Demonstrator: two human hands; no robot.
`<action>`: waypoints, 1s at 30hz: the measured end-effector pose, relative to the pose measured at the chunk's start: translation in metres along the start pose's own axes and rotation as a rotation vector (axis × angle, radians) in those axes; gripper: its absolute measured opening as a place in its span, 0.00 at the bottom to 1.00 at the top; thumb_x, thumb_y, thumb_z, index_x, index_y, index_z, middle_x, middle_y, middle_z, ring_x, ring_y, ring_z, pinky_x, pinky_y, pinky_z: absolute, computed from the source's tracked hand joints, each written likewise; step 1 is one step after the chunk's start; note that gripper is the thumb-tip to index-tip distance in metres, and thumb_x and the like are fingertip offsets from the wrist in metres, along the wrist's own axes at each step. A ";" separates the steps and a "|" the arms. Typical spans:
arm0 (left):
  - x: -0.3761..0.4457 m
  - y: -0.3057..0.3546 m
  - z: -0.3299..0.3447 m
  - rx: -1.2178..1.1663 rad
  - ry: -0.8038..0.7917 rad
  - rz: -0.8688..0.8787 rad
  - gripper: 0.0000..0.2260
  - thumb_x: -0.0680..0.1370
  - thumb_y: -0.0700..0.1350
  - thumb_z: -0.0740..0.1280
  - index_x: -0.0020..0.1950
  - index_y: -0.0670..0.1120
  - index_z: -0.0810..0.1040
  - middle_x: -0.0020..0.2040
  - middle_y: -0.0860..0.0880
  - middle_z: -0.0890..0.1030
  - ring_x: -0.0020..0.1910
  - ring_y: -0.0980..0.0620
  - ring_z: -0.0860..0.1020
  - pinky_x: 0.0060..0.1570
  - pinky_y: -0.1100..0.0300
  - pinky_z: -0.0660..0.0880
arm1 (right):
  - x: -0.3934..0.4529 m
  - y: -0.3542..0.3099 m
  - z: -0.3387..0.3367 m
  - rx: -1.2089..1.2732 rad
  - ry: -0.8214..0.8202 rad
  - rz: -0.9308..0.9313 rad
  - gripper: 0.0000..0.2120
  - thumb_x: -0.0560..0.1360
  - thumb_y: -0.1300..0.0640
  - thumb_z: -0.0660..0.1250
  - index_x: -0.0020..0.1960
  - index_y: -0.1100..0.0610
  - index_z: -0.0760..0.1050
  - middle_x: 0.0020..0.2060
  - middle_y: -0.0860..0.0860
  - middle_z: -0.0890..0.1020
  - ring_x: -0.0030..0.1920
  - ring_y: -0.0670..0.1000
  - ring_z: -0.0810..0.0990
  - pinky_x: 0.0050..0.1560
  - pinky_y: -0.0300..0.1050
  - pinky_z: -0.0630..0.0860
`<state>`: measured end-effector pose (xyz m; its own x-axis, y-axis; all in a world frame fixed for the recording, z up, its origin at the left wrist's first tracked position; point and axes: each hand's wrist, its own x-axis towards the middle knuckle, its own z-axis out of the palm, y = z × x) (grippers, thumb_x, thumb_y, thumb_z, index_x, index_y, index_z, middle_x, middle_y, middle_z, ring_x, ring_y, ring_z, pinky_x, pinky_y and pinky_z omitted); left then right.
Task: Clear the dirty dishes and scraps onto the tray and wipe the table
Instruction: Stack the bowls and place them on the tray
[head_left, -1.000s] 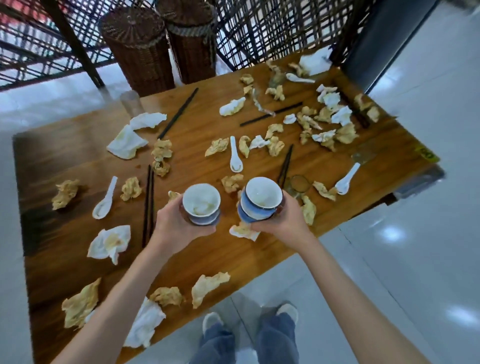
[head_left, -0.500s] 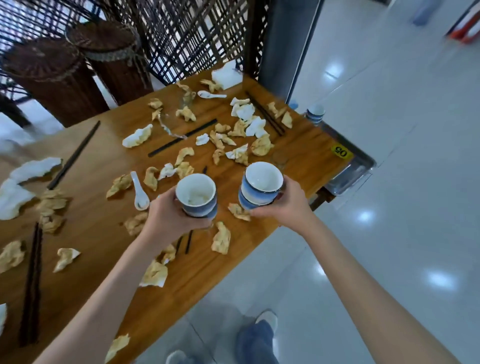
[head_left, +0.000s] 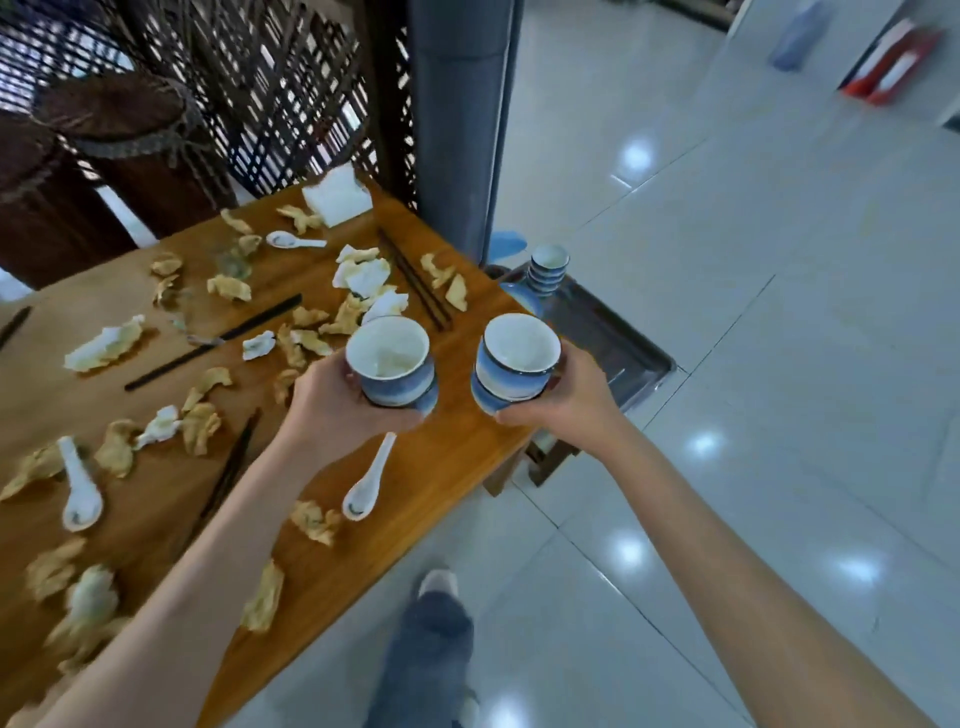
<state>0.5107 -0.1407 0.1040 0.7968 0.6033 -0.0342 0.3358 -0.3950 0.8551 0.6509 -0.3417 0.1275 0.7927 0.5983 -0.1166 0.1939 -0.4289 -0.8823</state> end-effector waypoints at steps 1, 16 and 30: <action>0.011 0.006 0.011 -0.008 -0.011 0.011 0.37 0.46 0.62 0.78 0.52 0.56 0.73 0.46 0.63 0.78 0.52 0.55 0.78 0.49 0.62 0.73 | 0.008 0.005 -0.011 0.000 0.011 0.004 0.40 0.54 0.59 0.82 0.63 0.53 0.71 0.55 0.46 0.79 0.56 0.47 0.77 0.58 0.49 0.76; 0.176 0.059 0.152 -0.046 -0.044 0.017 0.37 0.52 0.56 0.80 0.58 0.49 0.74 0.51 0.56 0.80 0.51 0.57 0.77 0.51 0.60 0.75 | 0.163 0.076 -0.148 0.006 0.103 0.057 0.31 0.48 0.54 0.78 0.49 0.41 0.74 0.41 0.35 0.81 0.43 0.33 0.78 0.37 0.26 0.71; 0.244 0.070 0.300 -0.228 0.299 -0.276 0.34 0.51 0.46 0.83 0.54 0.56 0.75 0.46 0.64 0.79 0.45 0.67 0.76 0.43 0.68 0.71 | 0.321 0.179 -0.221 -0.025 -0.167 -0.002 0.31 0.53 0.65 0.81 0.50 0.46 0.74 0.42 0.39 0.81 0.42 0.35 0.78 0.40 0.29 0.73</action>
<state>0.8790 -0.2292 0.0008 0.5021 0.8509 -0.1546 0.3693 -0.0492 0.9280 1.0681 -0.3759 0.0334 0.6855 0.7025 -0.1912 0.2113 -0.4433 -0.8711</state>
